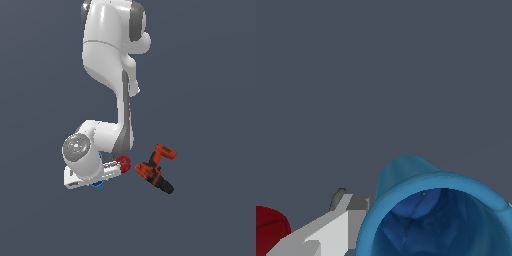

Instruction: Pick up a designated object from a clutter of objects.

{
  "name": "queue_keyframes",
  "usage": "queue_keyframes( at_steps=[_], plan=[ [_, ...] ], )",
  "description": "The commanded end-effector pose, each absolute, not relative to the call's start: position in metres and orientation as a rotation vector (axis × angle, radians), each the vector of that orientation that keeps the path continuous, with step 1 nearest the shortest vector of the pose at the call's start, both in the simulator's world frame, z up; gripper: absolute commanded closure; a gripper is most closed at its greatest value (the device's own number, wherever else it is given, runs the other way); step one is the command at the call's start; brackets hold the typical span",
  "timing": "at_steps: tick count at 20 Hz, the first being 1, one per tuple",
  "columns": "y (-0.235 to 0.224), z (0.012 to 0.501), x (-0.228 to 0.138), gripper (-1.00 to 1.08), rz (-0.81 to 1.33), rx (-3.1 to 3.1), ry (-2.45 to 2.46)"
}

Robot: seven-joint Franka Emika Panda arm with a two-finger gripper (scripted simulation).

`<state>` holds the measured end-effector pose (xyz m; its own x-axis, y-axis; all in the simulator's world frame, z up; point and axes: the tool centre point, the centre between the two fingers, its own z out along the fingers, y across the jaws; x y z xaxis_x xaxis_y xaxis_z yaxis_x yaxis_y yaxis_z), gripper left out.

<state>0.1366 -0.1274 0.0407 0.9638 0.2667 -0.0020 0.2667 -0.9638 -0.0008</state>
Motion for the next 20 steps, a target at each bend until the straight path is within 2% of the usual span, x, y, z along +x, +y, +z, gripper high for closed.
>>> queue_keyframes(
  at_steps=[1, 10, 20],
  plan=[
    [-0.127, 0.045, 0.136, 1.08, 0.001, -3.113, -0.423],
    [-0.119, 0.077, 0.119, 1.08, 0.001, -3.113, -0.423],
    [-0.103, 0.15, 0.082, 1.08, 0.001, -3.113, -0.423]
  ],
)
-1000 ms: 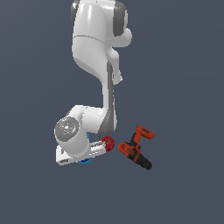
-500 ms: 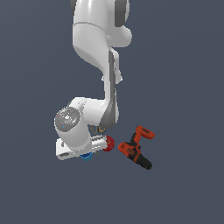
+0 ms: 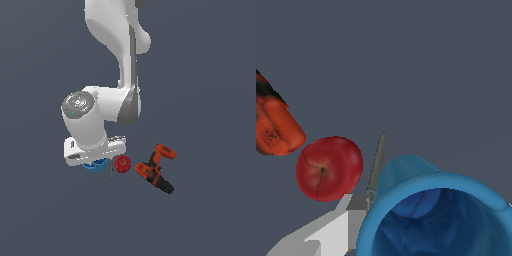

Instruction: Pick up a designated object from a clutter of objects.

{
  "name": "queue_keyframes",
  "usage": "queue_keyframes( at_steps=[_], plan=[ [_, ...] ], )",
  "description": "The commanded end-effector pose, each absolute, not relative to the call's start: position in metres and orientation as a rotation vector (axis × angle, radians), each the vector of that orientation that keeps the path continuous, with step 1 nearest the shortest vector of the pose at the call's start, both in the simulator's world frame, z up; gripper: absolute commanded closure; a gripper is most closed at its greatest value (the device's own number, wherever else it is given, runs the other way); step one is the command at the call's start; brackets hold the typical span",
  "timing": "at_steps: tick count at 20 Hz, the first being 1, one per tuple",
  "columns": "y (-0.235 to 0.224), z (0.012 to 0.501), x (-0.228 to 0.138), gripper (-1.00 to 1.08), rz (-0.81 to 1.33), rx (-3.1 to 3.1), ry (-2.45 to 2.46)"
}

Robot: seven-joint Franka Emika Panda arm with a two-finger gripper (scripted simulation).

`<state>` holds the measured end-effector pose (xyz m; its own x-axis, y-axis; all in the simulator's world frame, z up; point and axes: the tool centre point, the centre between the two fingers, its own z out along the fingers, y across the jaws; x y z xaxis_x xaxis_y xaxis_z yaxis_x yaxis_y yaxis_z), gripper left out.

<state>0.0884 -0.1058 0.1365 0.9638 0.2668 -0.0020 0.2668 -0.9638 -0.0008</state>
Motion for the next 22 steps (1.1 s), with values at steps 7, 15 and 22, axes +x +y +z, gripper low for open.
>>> queue_keyframes(
  at_steps=[7, 15, 22],
  plan=[
    [-0.09, 0.21, 0.053, 1.08, 0.001, -3.113, -0.423],
    [-0.074, 0.285, 0.017, 1.08, 0.001, -3.113, -0.423],
    [-0.06, 0.349, -0.013, 1.08, 0.0, -3.114, -0.423]
  ],
)
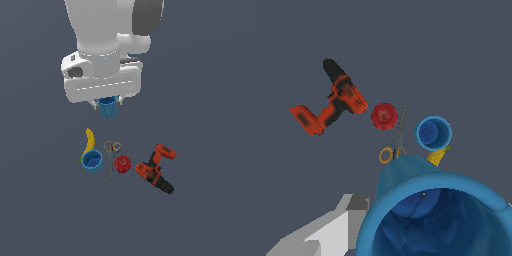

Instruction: Pick up a designated object from a clutter of objects.

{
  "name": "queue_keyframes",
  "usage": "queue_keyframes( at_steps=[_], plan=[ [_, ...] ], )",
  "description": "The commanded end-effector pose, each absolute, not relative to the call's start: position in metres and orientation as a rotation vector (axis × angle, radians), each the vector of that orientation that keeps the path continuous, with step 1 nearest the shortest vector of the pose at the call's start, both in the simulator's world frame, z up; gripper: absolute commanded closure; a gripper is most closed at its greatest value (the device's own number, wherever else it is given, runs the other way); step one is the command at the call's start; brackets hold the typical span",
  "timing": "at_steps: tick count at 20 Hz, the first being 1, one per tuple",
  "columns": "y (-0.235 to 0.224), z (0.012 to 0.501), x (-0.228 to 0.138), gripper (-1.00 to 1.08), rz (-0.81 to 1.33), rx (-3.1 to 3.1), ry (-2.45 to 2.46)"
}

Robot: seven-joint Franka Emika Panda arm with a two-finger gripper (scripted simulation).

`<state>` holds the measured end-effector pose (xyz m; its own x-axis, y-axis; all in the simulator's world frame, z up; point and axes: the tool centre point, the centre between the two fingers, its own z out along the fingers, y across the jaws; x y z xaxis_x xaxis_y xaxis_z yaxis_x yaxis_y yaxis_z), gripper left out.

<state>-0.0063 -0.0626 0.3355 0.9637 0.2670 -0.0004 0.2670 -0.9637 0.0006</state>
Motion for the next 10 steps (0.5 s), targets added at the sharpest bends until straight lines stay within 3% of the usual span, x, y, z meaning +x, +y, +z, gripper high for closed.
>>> queue_keyframes(
  at_steps=[1, 10],
  plan=[
    [-0.058, 0.357, -0.016, 1.08, 0.0, 3.112, 0.423],
    [-0.048, 0.406, -0.036, 1.08, 0.0, 3.113, 0.423]
  ],
)
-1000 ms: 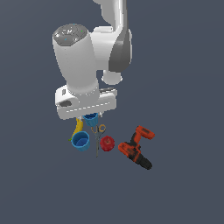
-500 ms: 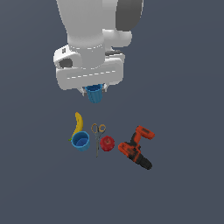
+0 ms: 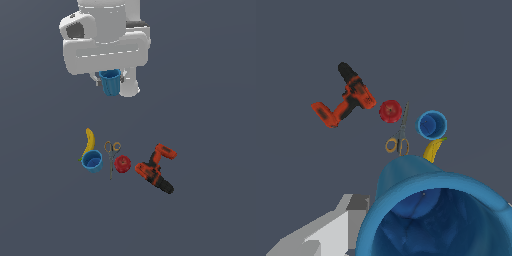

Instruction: Pick up a designated object from a clutter of objects.

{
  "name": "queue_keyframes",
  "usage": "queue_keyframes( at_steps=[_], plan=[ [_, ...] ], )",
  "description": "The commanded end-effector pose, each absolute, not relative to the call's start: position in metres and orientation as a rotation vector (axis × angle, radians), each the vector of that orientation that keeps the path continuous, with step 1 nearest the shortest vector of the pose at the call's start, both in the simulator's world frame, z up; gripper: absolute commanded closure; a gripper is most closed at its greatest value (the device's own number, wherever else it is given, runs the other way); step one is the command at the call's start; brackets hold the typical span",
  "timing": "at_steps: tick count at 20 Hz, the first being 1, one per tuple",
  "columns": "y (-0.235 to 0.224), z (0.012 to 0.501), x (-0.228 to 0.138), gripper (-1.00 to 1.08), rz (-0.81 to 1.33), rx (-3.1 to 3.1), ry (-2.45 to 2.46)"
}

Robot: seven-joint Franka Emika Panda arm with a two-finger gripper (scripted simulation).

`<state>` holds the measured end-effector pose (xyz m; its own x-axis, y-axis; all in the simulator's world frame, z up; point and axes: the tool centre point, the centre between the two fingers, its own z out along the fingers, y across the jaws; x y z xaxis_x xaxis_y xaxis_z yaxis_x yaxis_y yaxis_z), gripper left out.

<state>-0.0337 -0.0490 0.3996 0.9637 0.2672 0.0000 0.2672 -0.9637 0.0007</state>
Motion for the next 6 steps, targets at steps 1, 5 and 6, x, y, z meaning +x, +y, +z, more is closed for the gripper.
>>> queue_keyframes(
  at_steps=[1, 5, 6],
  plan=[
    [-0.0472, 0.4087, -0.0374, 1.08, 0.0, 3.113, 0.423],
    [-0.0459, 0.4144, -0.0387, 1.08, 0.0, 3.113, 0.423],
    [-0.0459, 0.4147, -0.0387, 1.08, 0.0, 3.113, 0.423]
  ],
)
